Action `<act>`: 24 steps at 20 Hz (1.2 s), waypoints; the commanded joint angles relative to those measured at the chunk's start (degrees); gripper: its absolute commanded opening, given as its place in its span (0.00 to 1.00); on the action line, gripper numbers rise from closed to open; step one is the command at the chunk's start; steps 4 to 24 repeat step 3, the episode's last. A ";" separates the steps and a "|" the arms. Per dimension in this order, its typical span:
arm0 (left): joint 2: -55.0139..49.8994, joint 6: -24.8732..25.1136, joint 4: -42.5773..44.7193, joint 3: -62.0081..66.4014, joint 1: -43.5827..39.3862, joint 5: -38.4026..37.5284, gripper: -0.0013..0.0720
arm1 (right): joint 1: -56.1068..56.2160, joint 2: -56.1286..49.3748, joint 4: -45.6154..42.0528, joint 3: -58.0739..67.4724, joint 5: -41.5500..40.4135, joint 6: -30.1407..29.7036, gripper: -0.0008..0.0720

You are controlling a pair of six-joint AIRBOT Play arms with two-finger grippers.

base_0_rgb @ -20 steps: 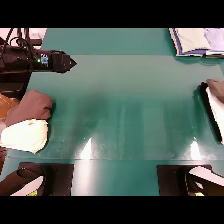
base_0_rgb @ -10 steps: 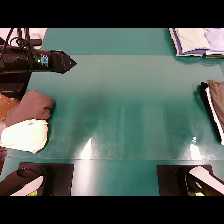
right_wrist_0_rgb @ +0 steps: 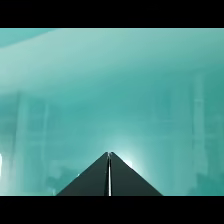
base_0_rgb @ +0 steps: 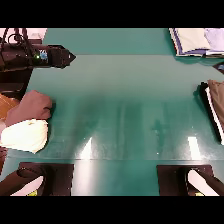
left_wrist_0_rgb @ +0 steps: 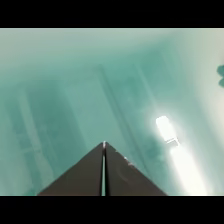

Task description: Fold the shirts.

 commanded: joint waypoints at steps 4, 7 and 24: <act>0.04 0.00 0.00 0.02 -0.02 1.57 0.06 | 11.02 0.31 -5.35 0.00 -2.14 -0.20 0.04; 0.04 0.00 0.00 0.02 -0.02 1.57 0.06 | 11.02 0.31 -5.35 0.00 -2.14 -0.20 0.04; 0.04 0.00 0.00 0.02 -0.02 1.57 0.06 | 11.02 0.31 -5.35 0.00 -2.14 -0.20 0.04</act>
